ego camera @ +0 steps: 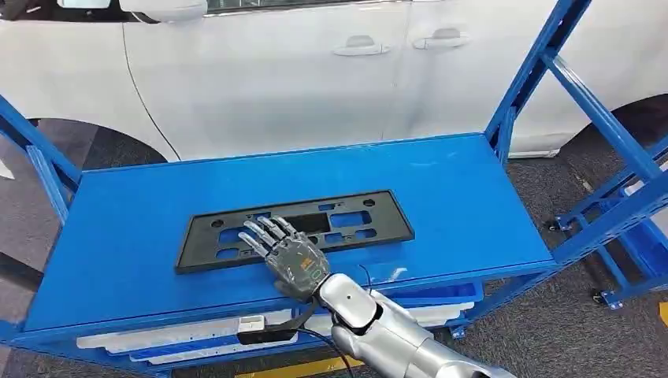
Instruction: Take the parts from the cabinet and place them on the table.
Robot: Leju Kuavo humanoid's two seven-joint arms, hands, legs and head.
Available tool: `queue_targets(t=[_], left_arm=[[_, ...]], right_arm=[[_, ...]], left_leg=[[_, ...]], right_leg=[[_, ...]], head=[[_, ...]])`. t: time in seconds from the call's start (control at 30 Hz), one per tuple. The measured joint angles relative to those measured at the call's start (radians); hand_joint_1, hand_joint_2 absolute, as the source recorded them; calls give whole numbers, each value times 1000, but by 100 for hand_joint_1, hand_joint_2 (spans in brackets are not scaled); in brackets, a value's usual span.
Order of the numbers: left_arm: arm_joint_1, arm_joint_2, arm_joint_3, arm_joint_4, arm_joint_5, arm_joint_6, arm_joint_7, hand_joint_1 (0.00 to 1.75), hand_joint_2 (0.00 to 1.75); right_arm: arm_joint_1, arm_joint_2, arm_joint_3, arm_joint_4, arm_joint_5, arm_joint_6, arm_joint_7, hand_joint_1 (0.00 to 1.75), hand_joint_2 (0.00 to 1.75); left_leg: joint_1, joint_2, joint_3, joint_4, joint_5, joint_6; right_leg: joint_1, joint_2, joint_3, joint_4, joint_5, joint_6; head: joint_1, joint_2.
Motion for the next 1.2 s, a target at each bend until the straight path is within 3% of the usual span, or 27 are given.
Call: queue_targets(t=[0.03,0.07,0.1,0.17,0.2,0.3,0.33,0.37,0.43,0.5,0.53,0.57,0.6,0.67,0.7,0.73,0.8,0.83,0.87,0.9,0.93,1.0,1.03,1.07,1.1,1.17,1.2], left_arm=[[-2,0,-3,0,-3,0,3,0,0],[-4,0,-6,0,-7,0,7,0,0],[-6,0,-12,0,-13,0,13,0,0],[-14,0,-21,0,-21,-1,25,0,0],[-19,-1,-24,0,-21,-1,27,0,0],[-26,0,-31,0,-23,-1,32,0,0],[-28,0,-34,0,-23,-1,32,0,0],[-29,2,-37,0,-24,-1,32,0,0],[-31,1,-41,0,-28,-2,30,0,0],[-32,1,-44,1,-31,-2,29,0,0],[-32,1,-45,1,-32,-2,29,0,0],[-32,1,-46,1,-32,-1,30,0,0],[-34,1,-47,1,-32,-1,31,0,0],[-39,2,-50,1,-34,-1,32,0,0],[-42,2,-52,1,-34,-1,33,0,0],[-47,2,-53,2,-34,-1,33,0,0],[-48,2,-55,2,-34,-1,35,0,0],[-47,2,-57,2,-34,-1,36,0,0],[-48,1,-59,2,-34,-1,36,0,0],[-49,1,-60,2,-34,-1,36,0,0],[-50,1,-61,2,-33,-1,36,0,0],[-51,1,-61,2,-30,-1,35,0,0],[-50,1,-61,2,-27,2,34,0,0],[-50,1,-60,2,-25,3,33,0,0],[-49,1,-60,2,-22,4,32,0,0],[-48,1,-61,3,-21,5,32,0,0],[-49,-1,-61,3,-22,5,31,0,0]], right_arm=[[-5,14,4,28,13,-3,14,0,175],[-12,27,5,54,25,-7,29,0,175],[-22,43,7,80,37,-13,44,0,175],[-46,80,8,132,58,-27,68,0,175],[-56,95,9,153,63,-31,72,0,175],[-75,135,11,208,63,-29,86,0,175],[-80,142,13,215,58,-22,94,0,175],[-87,153,15,223,54,-12,104,0,175],[-105,165,25,240,44,4,128,0,175],[-117,171,37,257,31,28,147,0,175],[-121,172,44,268,22,41,157,0,175],[-125,173,50,277,15,47,164,0,175],[-131,173,57,284,7,59,174,0,175],[-147,177,72,293,-7,78,189,0,175],[-154,179,80,297,-11,82,193,0,175],[-162,181,86,301,-15,87,195,0,175],[-166,182,93,306,-16,89,197,0,175],[-167,182,97,309,-17,89,197,9,175],[-170,182,99,311,-19,89,197,147,175],[-174,182,101,313,-24,92,197,175,175],[-180,182,104,315,-37,106,200,175,175],[-185,182,114,321,-62,135,206,175,175],[-185,181,121,328,-79,150,208,175,175],[-185,181,127,333,-92,157,209,175,175],[-186,181,131,337,-104,164,211,175,175],[-196,181,135,343,-125,164,214,175,175],[-204,182,139,345,-133,164,214,175,175]], left_leg=[[0,0,0,1,0,0],[0,-1,1,1,-1,0],[0,-2,2,2,-2,-2],[-1,-3,6,5,-6,-8],[-4,-3,4,6,-8,-11],[-3,-1,3,6,-9,-30],[-3,-1,4,4,-9,-36],[0,-1,0,12,-17,-41],[0,-2,-38,102,-75,-49],[4,-2,-119,271,-145,-56],[4,-2,-149,325,-154,-59],[5,-2,-151,322,-137,-60],[6,-2,-130,269,-98,-60],[7,-2,-42,85,-2,-56],[7,-2,-12,22,3,-52],[0,-5,-5,7,-2,-43],[-2,-6,-11,12,-3,-34],[-3,-6,-11,12,-2,-28],[7,-5,-8,5,3,-20],[7,-5,-6,4,4,-17],[7,-4,-7,4,3,-9],[5,-3,-7,4,2,-7],[5,-3,-7,5,2,-7],[5,-3,-6,5,1,-6],[5,-4,-5,5,0,-6],[4,-6,0,6,-3,-9],[4,-6,2,6,-5,-12]], right_leg=[[-1,0,-24,41,-1,1],[-1,0,-19,24,22,-1],[-1,0,6,-33,61,-4],[2,-1,94,-221,152,-18],[6,-2,117,-271,151,-25],[13,-1,115,-279,150,-35],[13,0,116,-283,152,-40],[3,-1,122,-292,158,-47],[2,-2,124,-294,157,-55],[4,-2,124,-293,156,-56],[4,-2,124,-293,156,-57],[4,-1,125,-293,155,-56],[4,0,126,-291,154,-55],[3,3,133,-288,148,-50],[5,3,134,-287,144,-45],[11,4,129,-282,144,-40],[9,4,127,-285,146,-32],[8,4,128,-286,146,-26],[11,4,126,-282,140,-19],[8,2,119,-261,124,-14],[7,1,90,-197,85,-10],[3,1,12,-36,14,-5],[2,1,-28,40,-5,-4],[2,1,-36,50,4,-4],[2,0,-22,11,38,-6],[2,0,62,-168,133,-16],[4,0,105,-257,166,-25]], head=[[0,0],[0,0],[0,0],[0,0],[0,0],[-1,0],[0,0],[-1,0],[-5,0],[-5,0],[-6,0],[-6,0],[-6,0],[-6,0],[-5,0],[-7,0],[-7,0],[-5,0],[-6,0],[-5,0],[-2,0],[-2,0],[-2,0],[-2,0],[-2,0],[-2,0],[-2,0]])
